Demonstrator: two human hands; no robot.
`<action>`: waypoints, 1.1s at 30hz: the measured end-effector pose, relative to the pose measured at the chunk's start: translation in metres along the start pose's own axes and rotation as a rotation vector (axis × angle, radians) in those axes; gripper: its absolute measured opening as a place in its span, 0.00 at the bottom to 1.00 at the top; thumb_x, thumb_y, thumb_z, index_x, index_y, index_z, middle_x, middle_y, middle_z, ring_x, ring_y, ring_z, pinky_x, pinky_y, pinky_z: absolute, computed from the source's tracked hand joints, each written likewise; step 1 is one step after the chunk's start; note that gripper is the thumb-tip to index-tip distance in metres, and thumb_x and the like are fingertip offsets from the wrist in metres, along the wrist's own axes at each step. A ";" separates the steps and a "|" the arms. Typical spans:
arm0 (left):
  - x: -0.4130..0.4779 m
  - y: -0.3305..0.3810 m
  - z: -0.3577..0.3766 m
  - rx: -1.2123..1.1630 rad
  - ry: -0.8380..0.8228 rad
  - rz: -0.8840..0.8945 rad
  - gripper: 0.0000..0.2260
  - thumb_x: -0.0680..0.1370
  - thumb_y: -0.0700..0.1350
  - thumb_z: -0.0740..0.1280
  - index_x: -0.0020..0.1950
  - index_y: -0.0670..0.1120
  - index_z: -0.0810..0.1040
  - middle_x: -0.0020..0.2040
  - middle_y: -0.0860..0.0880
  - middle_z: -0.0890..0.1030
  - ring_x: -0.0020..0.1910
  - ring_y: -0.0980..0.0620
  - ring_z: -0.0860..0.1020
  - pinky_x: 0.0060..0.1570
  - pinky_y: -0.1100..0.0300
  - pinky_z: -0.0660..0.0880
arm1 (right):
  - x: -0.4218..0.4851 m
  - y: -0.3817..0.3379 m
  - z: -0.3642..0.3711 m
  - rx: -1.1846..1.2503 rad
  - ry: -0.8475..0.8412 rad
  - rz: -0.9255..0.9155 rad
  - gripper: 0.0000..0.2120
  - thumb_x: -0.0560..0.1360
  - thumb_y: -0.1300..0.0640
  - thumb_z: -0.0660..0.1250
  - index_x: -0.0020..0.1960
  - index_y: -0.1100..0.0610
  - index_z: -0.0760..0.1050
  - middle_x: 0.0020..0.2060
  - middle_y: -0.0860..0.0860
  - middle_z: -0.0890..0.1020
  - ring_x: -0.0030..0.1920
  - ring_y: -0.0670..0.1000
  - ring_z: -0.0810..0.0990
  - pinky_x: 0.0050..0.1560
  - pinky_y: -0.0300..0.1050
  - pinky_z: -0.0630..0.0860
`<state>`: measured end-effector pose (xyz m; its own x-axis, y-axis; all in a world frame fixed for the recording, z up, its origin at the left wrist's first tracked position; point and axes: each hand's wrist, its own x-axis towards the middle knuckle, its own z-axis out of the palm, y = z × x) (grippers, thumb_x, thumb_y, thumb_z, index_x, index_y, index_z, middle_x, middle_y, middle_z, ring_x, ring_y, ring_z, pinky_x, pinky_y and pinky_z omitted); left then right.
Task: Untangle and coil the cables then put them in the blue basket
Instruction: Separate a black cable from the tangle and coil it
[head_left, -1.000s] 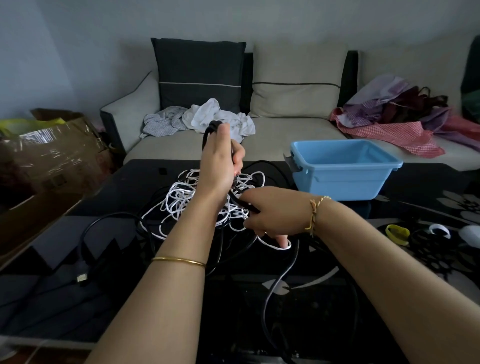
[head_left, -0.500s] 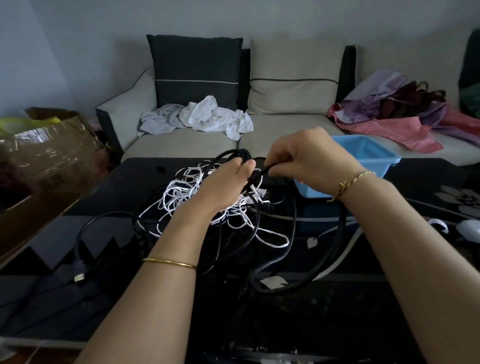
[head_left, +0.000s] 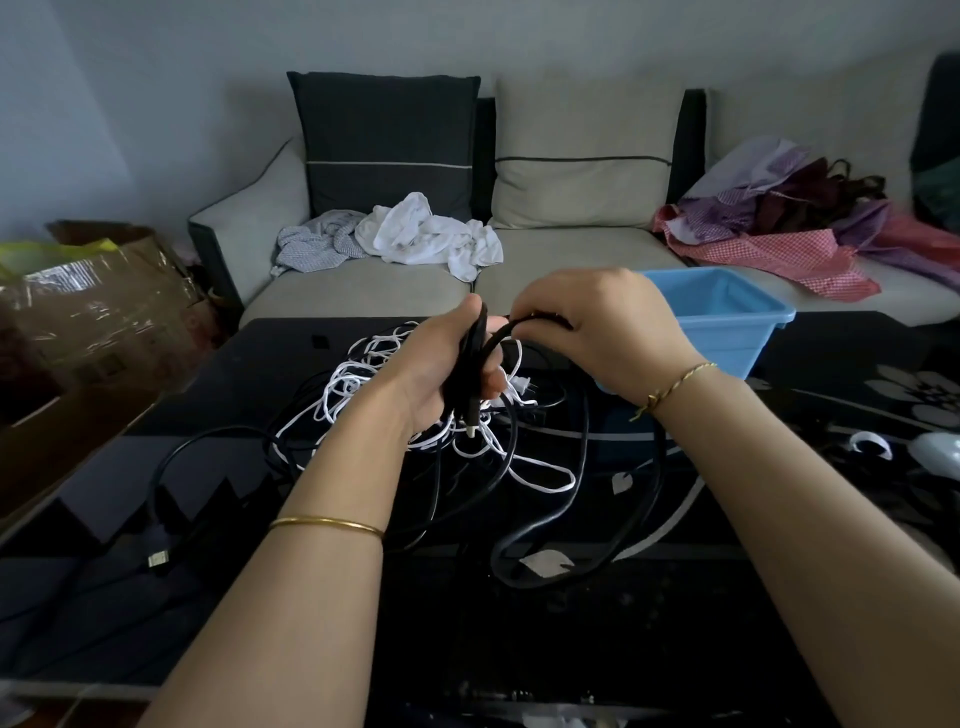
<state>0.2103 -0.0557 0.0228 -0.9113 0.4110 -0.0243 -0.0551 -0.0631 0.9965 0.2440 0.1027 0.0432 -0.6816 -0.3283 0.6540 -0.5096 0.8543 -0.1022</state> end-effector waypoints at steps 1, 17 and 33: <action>-0.001 0.001 0.001 0.012 -0.023 0.000 0.20 0.84 0.52 0.50 0.42 0.44 0.74 0.25 0.49 0.69 0.22 0.52 0.70 0.29 0.61 0.69 | 0.001 -0.001 0.001 -0.008 -0.002 0.002 0.14 0.72 0.46 0.59 0.46 0.52 0.80 0.41 0.50 0.82 0.43 0.55 0.79 0.41 0.52 0.74; -0.004 0.008 0.008 0.145 -0.326 -0.202 0.13 0.82 0.45 0.56 0.38 0.44 0.67 0.18 0.55 0.58 0.13 0.61 0.54 0.17 0.69 0.56 | -0.018 0.031 0.038 -0.262 0.300 -0.033 0.30 0.80 0.40 0.45 0.39 0.53 0.81 0.29 0.51 0.78 0.24 0.55 0.77 0.18 0.41 0.69; -0.005 0.008 -0.006 -0.279 -0.449 -0.410 0.10 0.74 0.49 0.59 0.35 0.46 0.67 0.15 0.55 0.60 0.11 0.58 0.58 0.16 0.68 0.55 | -0.025 0.029 0.061 -0.211 0.224 0.045 0.15 0.74 0.54 0.62 0.60 0.52 0.75 0.37 0.53 0.77 0.23 0.58 0.73 0.21 0.41 0.67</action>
<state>0.2119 -0.0642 0.0303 -0.5387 0.7868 -0.3011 -0.5197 -0.0291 0.8539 0.2140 0.1108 -0.0218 -0.5566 -0.2112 0.8035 -0.3449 0.9386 0.0078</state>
